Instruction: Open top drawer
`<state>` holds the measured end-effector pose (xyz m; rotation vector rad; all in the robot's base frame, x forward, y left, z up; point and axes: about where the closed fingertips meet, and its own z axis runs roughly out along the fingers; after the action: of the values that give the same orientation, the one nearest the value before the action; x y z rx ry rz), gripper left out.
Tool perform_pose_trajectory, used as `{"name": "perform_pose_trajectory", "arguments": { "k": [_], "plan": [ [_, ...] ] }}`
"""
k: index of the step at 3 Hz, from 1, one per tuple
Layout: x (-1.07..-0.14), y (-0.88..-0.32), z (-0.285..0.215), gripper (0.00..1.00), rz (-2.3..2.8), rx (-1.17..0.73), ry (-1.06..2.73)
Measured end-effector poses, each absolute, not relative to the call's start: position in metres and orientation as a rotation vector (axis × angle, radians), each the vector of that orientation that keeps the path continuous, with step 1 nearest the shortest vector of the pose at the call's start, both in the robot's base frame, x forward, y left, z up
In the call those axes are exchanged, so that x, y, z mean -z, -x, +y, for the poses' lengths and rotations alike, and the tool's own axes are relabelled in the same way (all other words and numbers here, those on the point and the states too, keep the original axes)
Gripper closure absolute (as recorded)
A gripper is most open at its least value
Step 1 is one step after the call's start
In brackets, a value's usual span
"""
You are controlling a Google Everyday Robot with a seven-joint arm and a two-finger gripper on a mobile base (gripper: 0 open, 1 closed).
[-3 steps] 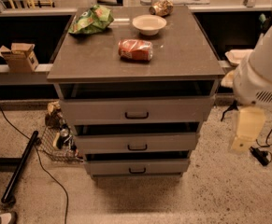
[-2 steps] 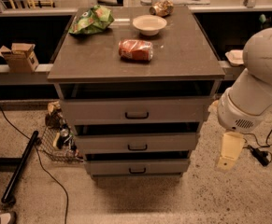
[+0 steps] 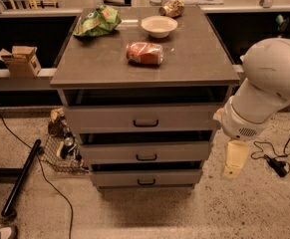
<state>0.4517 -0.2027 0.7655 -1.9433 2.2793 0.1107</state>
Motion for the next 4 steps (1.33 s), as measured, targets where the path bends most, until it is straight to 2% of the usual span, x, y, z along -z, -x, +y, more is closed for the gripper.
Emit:
{"name": "perform_pose_trajectory", "arguments": {
  "k": [1,3,4],
  "plan": [
    [-0.731,-0.504,-0.176,0.00,2.102,-0.030,2.055],
    [-0.710,-0.568,-0.153,0.00,1.930,0.019,2.094],
    [-0.710,-0.568,-0.153,0.00,1.930,0.019,2.094]
  ]
}}
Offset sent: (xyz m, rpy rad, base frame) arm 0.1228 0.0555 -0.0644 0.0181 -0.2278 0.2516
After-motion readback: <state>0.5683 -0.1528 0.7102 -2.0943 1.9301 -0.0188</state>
